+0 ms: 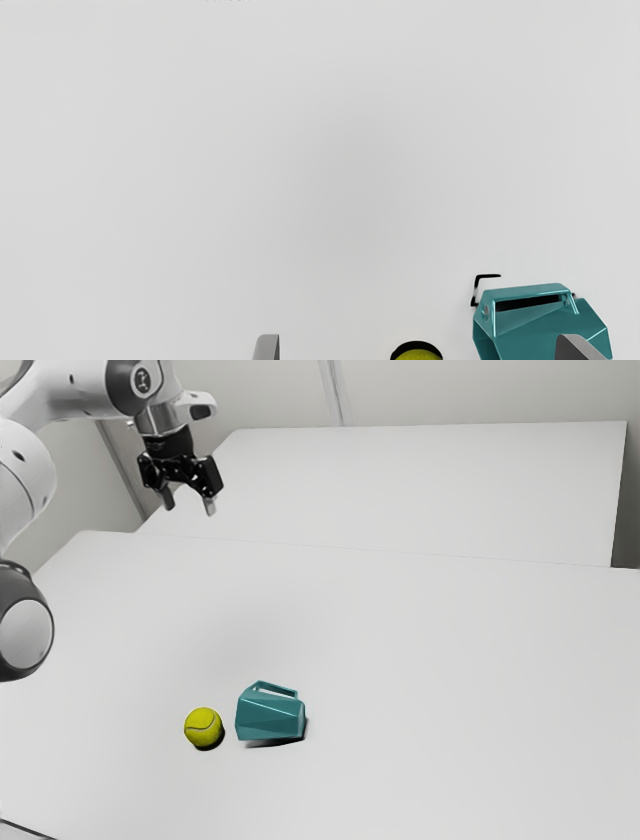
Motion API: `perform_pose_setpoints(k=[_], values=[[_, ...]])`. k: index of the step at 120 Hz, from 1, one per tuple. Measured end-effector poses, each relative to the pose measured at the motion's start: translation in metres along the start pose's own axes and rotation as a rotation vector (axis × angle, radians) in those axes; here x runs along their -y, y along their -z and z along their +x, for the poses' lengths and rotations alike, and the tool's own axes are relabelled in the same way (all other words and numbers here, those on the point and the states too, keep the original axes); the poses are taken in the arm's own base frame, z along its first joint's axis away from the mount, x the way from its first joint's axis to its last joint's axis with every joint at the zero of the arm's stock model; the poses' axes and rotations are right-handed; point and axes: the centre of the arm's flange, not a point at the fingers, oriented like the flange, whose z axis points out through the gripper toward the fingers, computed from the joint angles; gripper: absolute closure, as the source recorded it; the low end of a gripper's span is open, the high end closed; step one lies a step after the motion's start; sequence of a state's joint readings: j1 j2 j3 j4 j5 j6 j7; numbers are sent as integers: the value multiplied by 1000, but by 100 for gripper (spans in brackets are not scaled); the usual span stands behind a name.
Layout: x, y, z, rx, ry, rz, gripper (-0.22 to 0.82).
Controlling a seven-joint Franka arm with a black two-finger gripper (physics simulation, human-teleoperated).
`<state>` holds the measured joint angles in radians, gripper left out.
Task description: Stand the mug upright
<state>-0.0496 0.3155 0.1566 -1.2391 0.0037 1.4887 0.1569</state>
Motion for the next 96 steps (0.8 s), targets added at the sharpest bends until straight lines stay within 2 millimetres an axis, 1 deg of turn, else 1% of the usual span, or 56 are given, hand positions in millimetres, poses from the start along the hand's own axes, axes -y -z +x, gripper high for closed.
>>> perform_pose_setpoints(k=[6,26,34,45,56,61,66,70,83,96], values=[[0,-4,3,1,-4,-1,0],[-3,-26,16,14,-15,-22,0],[-7,-26,18,10,-23,-32,0],[-29,-27,22,1,-59,-53,0],[-23,-26,17,0,-41,-129,0],[-22,-28,11,9,-33,-172,0],[-28,-33,5,22,-33,-210,0],[-34,-39,-5,36,-32,-240,0],[-42,-79,-41,74,4,-333,0],[-42,-116,-72,79,56,-388,0]])
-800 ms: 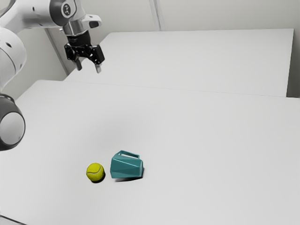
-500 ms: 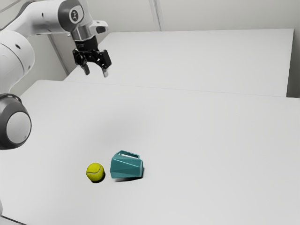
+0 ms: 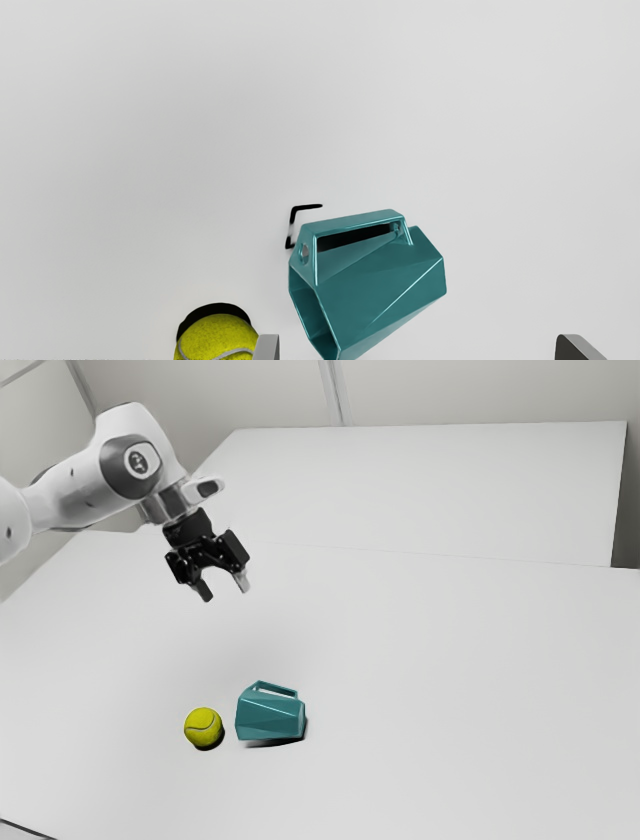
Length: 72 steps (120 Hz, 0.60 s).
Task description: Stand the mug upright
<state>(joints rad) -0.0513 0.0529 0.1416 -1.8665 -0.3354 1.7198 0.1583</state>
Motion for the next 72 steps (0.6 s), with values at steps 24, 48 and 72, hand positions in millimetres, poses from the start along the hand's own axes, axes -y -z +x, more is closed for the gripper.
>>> perform_pose_setpoints(k=[24,48,72], values=[[25,-52,-28,-30,73,-56,0],[38,-80,-54,-53,133,-128,0],[44,-110,-74,-42,186,-189,0]])
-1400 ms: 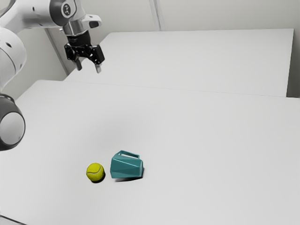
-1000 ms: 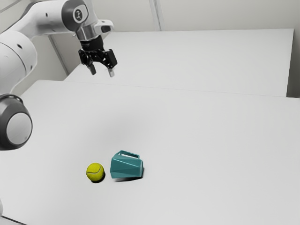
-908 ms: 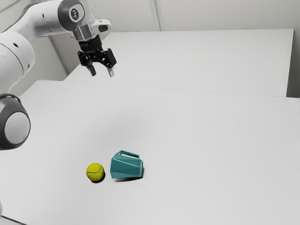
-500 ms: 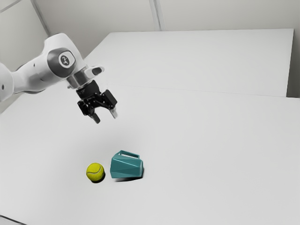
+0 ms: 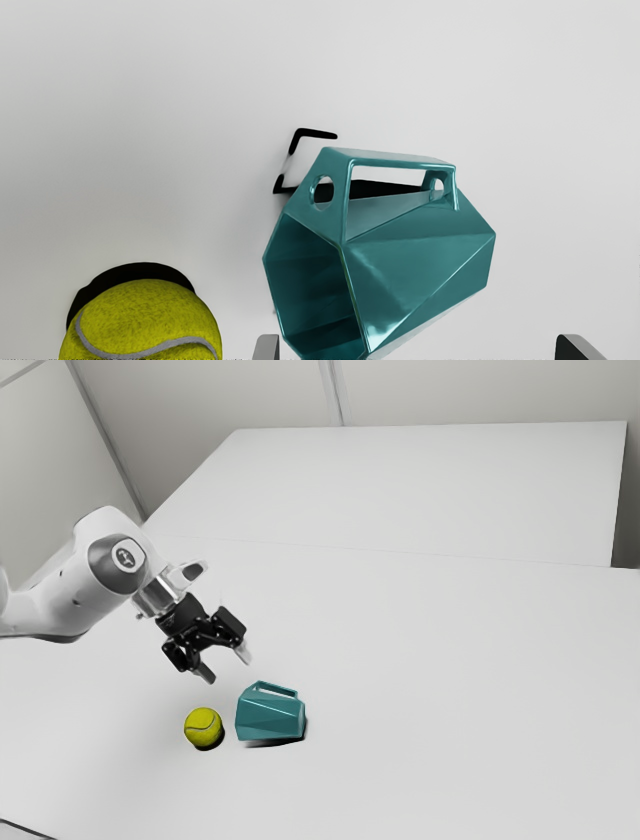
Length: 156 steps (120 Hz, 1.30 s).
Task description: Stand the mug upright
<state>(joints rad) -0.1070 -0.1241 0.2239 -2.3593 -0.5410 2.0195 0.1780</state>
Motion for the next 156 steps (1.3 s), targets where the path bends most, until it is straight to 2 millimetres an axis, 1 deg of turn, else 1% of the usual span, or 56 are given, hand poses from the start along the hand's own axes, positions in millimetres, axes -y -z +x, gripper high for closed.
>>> perform_pose_setpoints(k=[19,46,84,93,123,156], values=[[8,-18,-8,13,27,-18,0],[11,-33,-12,9,51,-45,0],[10,-46,-10,-16,68,-95,0],[12,-52,-11,-15,79,-108,0],[14,-62,-13,-26,95,-151,0],[10,-72,-11,-32,93,-176,0]])
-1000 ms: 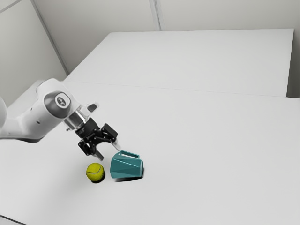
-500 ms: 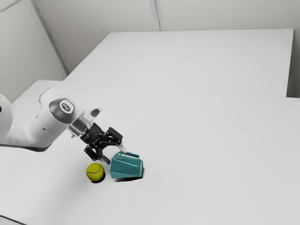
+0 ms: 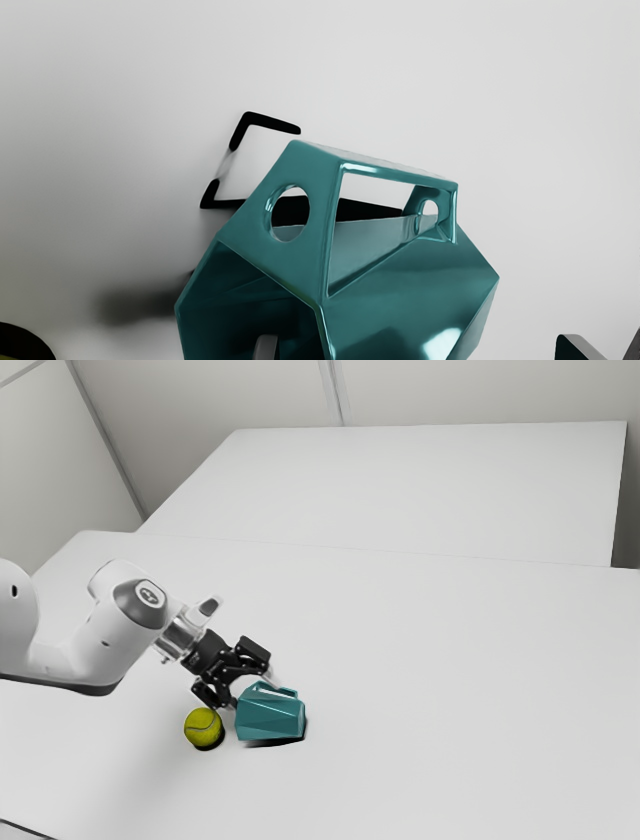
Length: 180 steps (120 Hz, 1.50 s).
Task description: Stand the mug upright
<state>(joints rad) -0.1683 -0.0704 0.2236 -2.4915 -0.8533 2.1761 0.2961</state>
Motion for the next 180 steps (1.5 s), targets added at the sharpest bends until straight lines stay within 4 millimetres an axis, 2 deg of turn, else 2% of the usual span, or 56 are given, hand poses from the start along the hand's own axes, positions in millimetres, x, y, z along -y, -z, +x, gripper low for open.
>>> perform_pose_setpoints(k=[51,125,180], values=[[6,-8,-4,3,5,-16,2],[1,-10,-4,-8,-13,-26,40],[-17,-9,-2,-29,-42,-33,58]])
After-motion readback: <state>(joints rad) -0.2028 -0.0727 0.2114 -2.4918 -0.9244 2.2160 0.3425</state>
